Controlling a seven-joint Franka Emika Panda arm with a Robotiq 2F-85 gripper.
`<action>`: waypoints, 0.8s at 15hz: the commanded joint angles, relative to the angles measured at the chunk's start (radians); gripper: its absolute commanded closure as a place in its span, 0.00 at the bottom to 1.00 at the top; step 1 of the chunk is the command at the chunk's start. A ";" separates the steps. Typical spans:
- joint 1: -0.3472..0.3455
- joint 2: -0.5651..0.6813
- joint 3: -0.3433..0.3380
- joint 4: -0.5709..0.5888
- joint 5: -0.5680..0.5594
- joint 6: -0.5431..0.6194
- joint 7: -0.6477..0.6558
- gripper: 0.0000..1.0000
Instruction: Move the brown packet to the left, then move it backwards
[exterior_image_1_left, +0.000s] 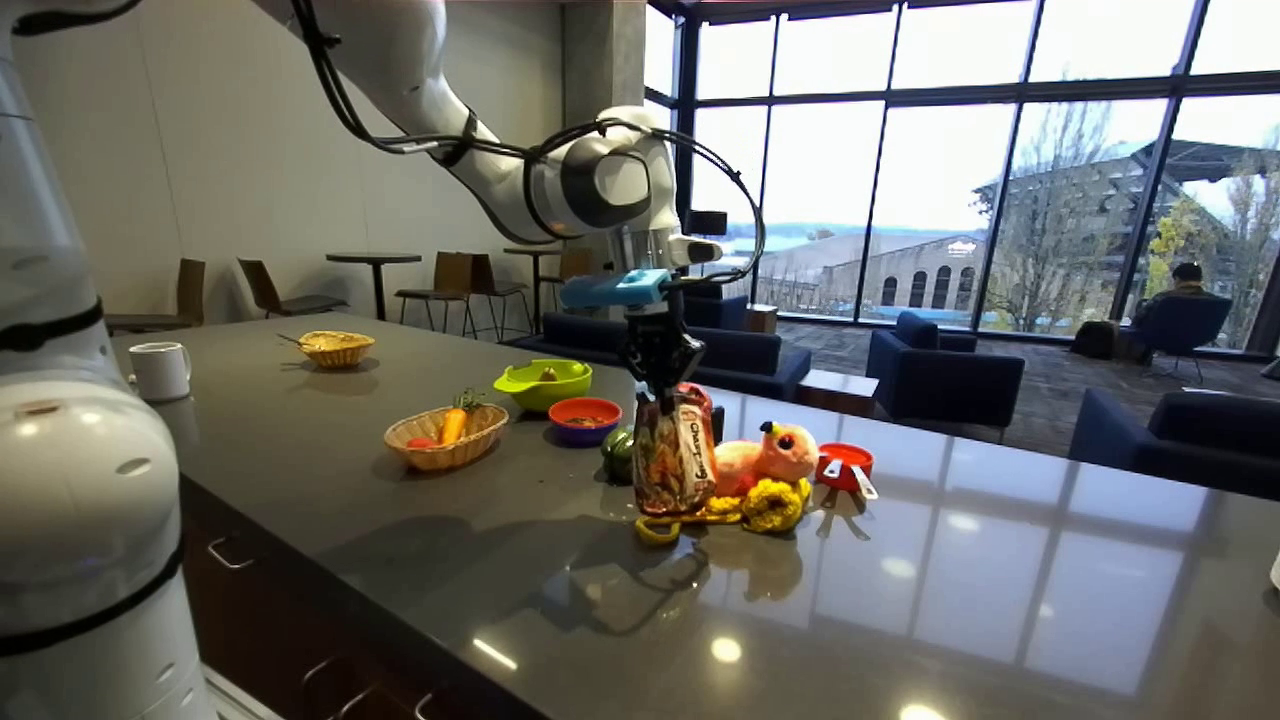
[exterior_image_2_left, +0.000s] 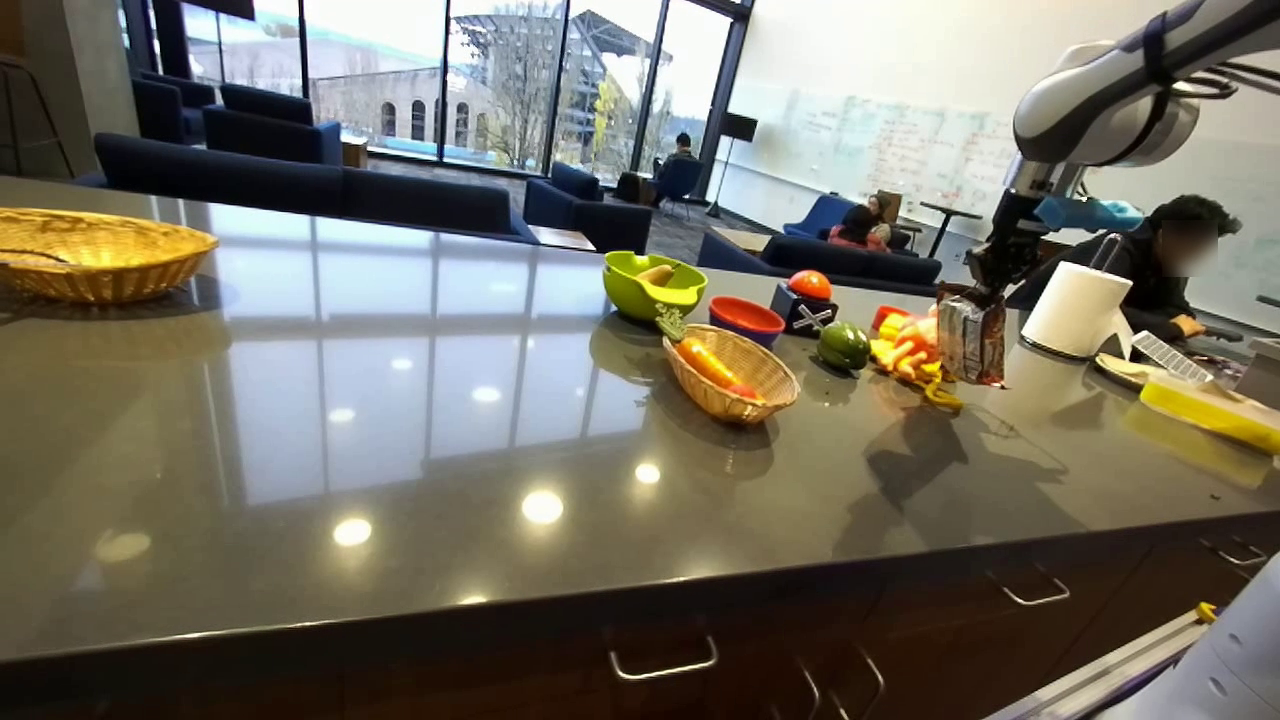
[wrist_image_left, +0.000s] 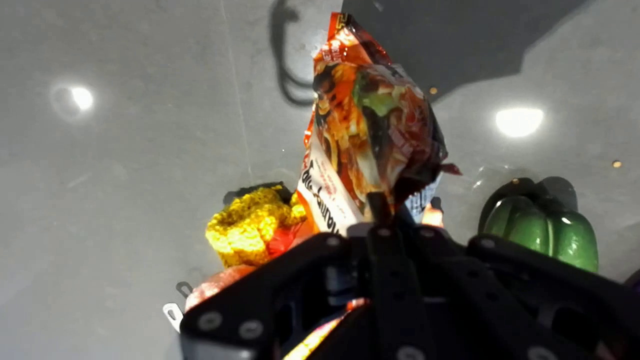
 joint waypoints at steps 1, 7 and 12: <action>-0.026 -0.024 -0.001 -0.089 -0.127 0.122 -0.004 1.00; -0.080 -0.029 -0.020 -0.186 -0.348 0.312 0.050 1.00; -0.144 -0.034 -0.060 -0.256 -0.499 0.410 0.079 1.00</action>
